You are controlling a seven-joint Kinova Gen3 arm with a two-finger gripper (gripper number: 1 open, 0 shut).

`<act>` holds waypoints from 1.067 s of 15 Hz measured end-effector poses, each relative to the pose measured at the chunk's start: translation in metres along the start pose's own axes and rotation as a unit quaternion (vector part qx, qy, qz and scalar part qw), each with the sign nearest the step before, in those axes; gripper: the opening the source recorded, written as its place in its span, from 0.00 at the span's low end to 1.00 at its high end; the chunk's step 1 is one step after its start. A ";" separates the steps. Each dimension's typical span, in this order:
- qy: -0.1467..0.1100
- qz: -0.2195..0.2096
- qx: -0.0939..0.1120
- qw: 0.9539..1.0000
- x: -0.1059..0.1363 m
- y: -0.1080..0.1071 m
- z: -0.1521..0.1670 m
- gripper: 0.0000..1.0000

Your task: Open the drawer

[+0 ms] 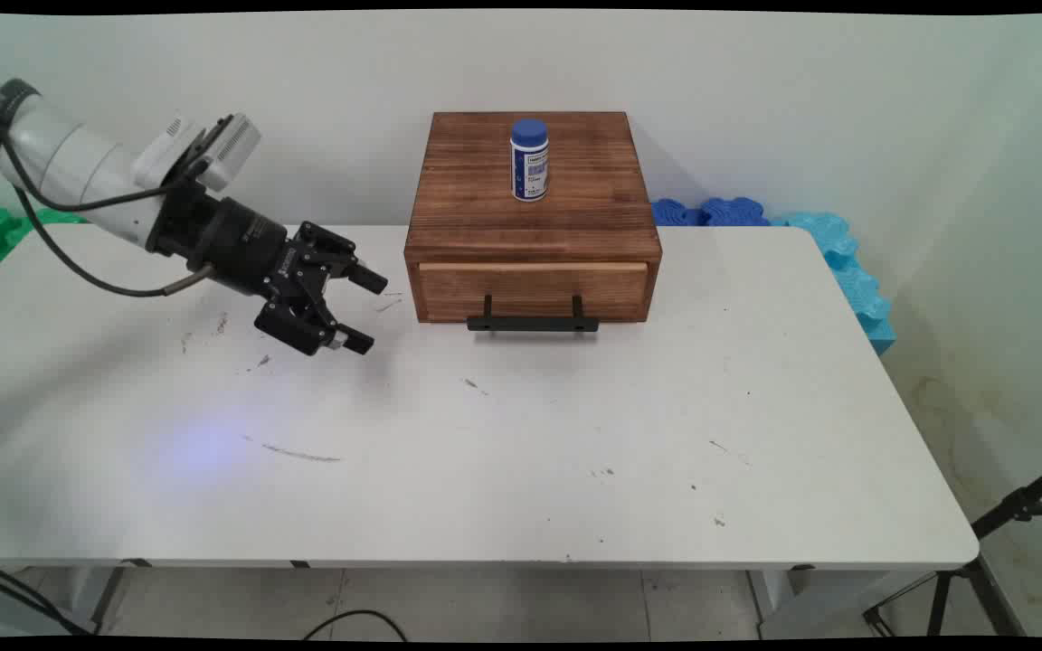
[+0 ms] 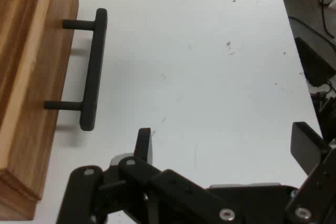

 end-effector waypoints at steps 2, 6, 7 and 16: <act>-0.005 0.003 0.006 1.000 0.007 -0.001 0.001 1.00; -0.024 0.009 0.029 0.999 0.031 -0.005 0.011 1.00; -0.029 0.010 0.035 0.999 0.038 -0.006 0.016 1.00; -0.098 0.047 0.084 0.991 0.101 -0.018 0.096 1.00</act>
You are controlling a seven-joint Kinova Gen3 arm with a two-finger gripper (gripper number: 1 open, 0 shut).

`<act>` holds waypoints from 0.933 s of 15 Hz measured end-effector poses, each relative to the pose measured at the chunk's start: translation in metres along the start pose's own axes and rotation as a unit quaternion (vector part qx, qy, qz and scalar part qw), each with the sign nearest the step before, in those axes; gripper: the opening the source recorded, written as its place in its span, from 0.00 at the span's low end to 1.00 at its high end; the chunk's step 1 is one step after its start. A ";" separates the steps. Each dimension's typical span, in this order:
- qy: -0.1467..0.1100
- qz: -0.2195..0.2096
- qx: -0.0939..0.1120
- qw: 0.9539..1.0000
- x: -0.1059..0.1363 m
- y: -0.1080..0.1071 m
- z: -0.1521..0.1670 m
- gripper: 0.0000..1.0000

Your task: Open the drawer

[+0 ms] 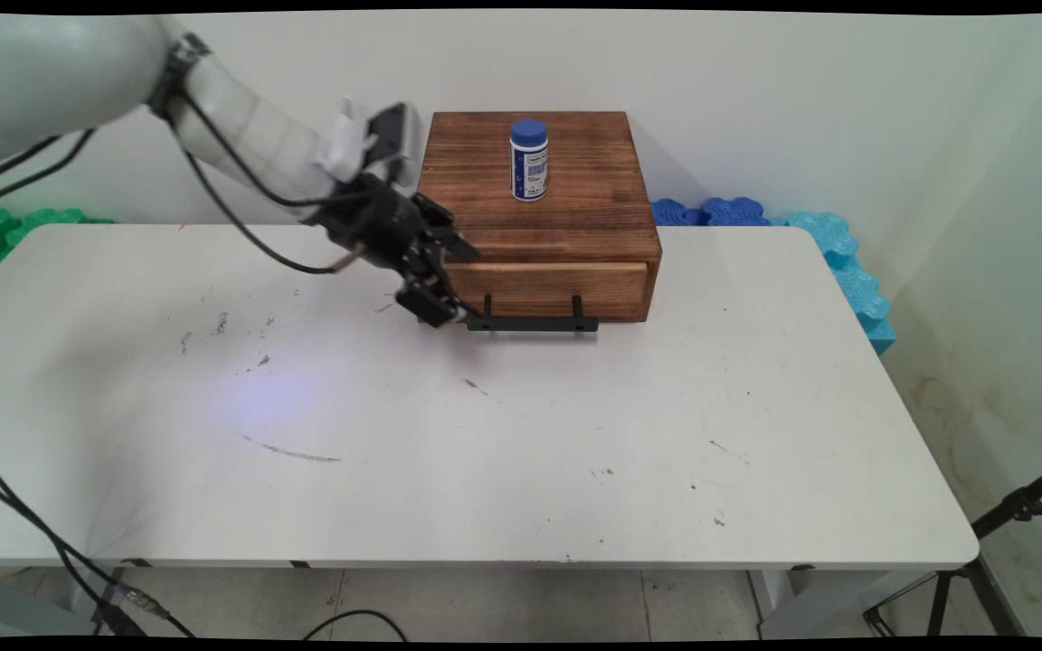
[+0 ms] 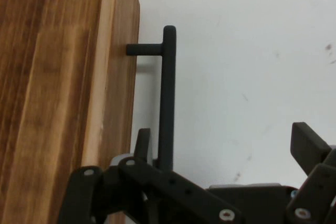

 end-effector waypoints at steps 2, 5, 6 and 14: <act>-0.016 0.007 0.007 1.000 0.011 0.001 0.020 1.00; -0.035 0.011 0.011 0.999 0.023 0.001 0.045 1.00; -0.042 0.013 0.012 0.999 0.026 0.001 0.055 1.00; -0.083 0.019 0.016 0.996 0.042 0.001 0.116 1.00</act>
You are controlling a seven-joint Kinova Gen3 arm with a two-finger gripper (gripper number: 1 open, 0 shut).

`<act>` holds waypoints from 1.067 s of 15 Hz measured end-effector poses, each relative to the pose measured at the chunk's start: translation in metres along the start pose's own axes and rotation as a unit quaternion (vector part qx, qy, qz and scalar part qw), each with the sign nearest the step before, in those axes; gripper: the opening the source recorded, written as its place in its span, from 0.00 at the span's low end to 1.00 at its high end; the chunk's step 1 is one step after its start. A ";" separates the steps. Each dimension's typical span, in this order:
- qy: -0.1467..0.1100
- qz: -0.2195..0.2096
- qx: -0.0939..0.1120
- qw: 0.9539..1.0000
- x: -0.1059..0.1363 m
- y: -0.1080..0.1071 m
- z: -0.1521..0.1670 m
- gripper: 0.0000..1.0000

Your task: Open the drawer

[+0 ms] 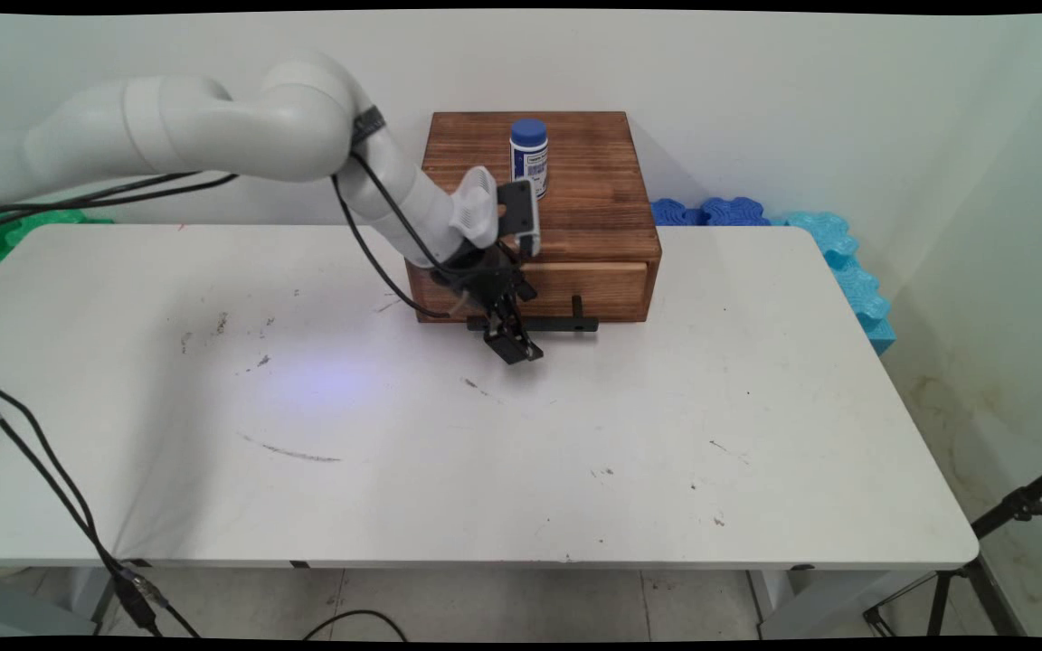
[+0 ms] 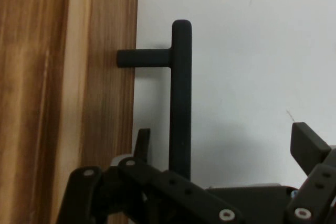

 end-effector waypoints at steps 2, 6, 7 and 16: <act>-0.008 0.002 -0.002 1.000 0.003 0.001 0.012 1.00; -0.022 0.004 -0.005 1.000 0.006 0.003 0.030 1.00; -0.023 0.004 -0.005 1.000 0.006 0.003 0.032 1.00; -0.042 0.003 -0.016 0.999 0.009 0.015 0.049 1.00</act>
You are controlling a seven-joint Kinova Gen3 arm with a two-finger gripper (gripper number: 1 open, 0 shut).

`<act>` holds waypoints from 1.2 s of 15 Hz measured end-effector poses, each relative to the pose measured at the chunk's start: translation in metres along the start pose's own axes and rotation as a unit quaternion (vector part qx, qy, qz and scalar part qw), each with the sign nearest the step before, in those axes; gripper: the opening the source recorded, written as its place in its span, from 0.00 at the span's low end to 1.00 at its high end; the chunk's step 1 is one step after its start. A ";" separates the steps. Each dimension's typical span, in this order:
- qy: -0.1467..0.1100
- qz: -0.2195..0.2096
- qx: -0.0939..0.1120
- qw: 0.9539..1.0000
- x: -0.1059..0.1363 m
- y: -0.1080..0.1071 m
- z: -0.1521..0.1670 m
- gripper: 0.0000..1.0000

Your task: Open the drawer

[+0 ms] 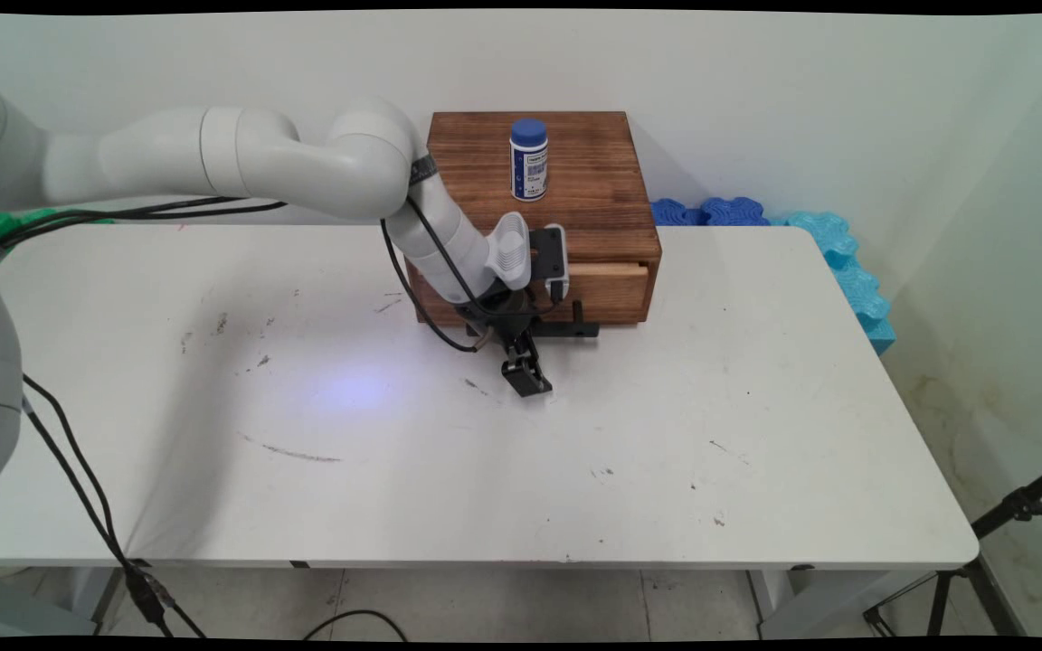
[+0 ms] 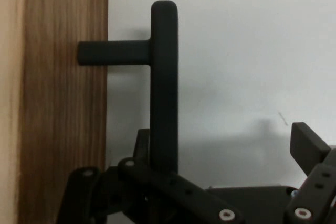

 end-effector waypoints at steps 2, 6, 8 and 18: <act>-0.002 -0.002 -0.003 1.000 0.001 0.006 -0.001 1.00; -0.005 -0.006 -0.014 1.000 0.000 0.025 -0.006 1.00; -0.006 -0.008 -0.019 1.000 0.000 0.036 -0.010 1.00; -0.006 -0.007 -0.051 0.999 -0.007 0.098 -0.036 1.00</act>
